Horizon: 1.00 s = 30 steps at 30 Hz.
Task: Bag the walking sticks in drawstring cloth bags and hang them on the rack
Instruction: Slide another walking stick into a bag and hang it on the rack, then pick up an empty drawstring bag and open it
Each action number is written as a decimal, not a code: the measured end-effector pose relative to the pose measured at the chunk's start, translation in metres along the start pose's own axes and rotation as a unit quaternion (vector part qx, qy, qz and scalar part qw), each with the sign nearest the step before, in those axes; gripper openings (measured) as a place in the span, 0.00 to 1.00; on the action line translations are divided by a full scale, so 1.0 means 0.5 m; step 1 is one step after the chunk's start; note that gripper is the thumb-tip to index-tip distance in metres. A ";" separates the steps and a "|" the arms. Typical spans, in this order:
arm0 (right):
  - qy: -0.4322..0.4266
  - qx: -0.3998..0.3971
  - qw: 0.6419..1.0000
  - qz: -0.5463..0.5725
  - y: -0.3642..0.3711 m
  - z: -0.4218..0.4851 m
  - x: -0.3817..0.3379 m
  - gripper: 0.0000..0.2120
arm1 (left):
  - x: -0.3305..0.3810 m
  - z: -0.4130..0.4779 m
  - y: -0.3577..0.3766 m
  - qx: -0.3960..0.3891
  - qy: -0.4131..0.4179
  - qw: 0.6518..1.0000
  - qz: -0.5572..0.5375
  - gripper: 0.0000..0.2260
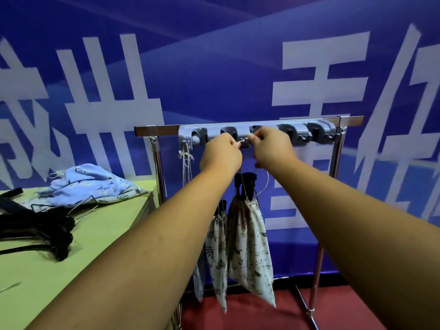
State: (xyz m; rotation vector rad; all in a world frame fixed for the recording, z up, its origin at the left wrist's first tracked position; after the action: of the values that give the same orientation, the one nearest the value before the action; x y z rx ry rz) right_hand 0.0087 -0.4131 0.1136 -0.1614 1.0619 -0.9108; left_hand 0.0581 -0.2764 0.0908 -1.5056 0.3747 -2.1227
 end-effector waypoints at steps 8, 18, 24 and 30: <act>0.028 -0.057 0.996 -0.057 0.000 -0.041 0.013 0.10 | -0.015 -0.033 0.014 -0.060 0.014 0.992 0.110 0.09; 0.063 -0.124 0.989 -0.050 -0.054 -0.159 -0.065 0.17 | -0.013 -0.180 -0.136 -0.202 -0.046 0.977 0.050 0.08; 0.031 -0.153 0.987 -0.021 -0.048 -0.254 -0.179 0.16 | -0.027 -0.267 -0.259 -0.215 -0.034 0.975 0.050 0.07; 0.016 -0.180 0.983 0.041 -0.001 -0.341 -0.289 0.12 | -0.059 -0.331 -0.393 -0.191 -0.036 0.979 0.059 0.08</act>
State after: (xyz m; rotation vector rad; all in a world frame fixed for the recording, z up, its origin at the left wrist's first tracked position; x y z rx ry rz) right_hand -0.1539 -0.2606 0.1252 -0.4019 1.2492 -0.6424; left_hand -0.1369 -0.1072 0.1070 -1.7135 0.8620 -1.9739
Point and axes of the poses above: each hand's wrist, its own z-axis towards the middle knuckle, its own y-axis out of the palm, x = y × z, the point moved 3 cm from there along z, towards the middle knuckle, and after that the axes turned 3 degrees about -y, right-handed, at the moved point
